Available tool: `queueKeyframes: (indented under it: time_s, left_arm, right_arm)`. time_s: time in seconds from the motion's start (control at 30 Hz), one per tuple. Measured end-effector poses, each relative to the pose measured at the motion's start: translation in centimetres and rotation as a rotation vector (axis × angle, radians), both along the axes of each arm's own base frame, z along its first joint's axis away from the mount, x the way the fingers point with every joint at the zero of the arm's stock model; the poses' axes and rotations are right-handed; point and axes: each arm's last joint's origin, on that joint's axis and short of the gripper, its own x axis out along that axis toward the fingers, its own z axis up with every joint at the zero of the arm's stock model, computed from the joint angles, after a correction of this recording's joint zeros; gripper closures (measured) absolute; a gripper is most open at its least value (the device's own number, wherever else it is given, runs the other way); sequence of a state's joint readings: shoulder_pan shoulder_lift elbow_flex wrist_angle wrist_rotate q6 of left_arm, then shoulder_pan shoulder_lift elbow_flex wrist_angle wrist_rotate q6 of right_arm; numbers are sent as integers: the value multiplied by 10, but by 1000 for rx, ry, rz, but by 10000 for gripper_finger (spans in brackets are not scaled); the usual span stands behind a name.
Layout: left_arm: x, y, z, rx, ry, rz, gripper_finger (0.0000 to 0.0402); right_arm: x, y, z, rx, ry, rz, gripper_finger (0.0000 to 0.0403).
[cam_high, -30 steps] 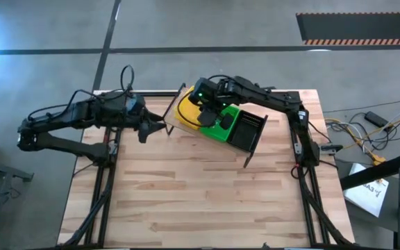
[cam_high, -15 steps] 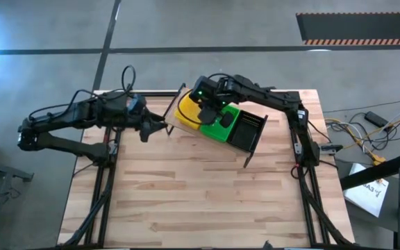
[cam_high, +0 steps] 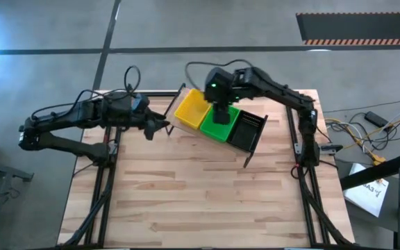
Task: Stack baskets on shelf by color
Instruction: Adjust the stacked yellow bins on the shelf
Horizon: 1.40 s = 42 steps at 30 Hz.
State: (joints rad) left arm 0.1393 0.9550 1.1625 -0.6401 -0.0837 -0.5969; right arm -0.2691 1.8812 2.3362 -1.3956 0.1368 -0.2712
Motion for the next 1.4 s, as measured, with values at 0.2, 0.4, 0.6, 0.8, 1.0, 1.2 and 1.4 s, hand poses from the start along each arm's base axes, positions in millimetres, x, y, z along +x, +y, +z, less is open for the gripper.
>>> queueKeyframes:
  time_s: [0.2, 0.4, 0.6, 0.8, 1.0, 1.2, 1.4]
  left_arm:
    - [16, 16, -9, -10, 73, 72, 228]
    - [21, 49, -22, -6, 276, 180, 272]
    - [30, 78, -37, 1, 410, 169, 339]
    - [48, 86, -53, 15, 470, 107, 387]
    - [53, 85, -58, -11, 482, 80, 401]
    - [55, 75, -55, -3, 465, 39, 400]
    - [63, 70, -57, 15, 431, 18, 400]
  right_arm:
    - [-42, 32, 27, 176, -17, -287, 300]
    - [-72, 96, 51, 203, -167, -423, 336]
    - [-93, 157, 48, 139, -287, -521, 367]
    - [-102, 195, 32, 135, -333, -570, 385]
    - [-103, 212, 16, 129, -321, -588, 391]
    - [-106, 217, 6, 115, -296, -583, 390]
    - [-123, 208, 4, 110, -289, -593, 390]
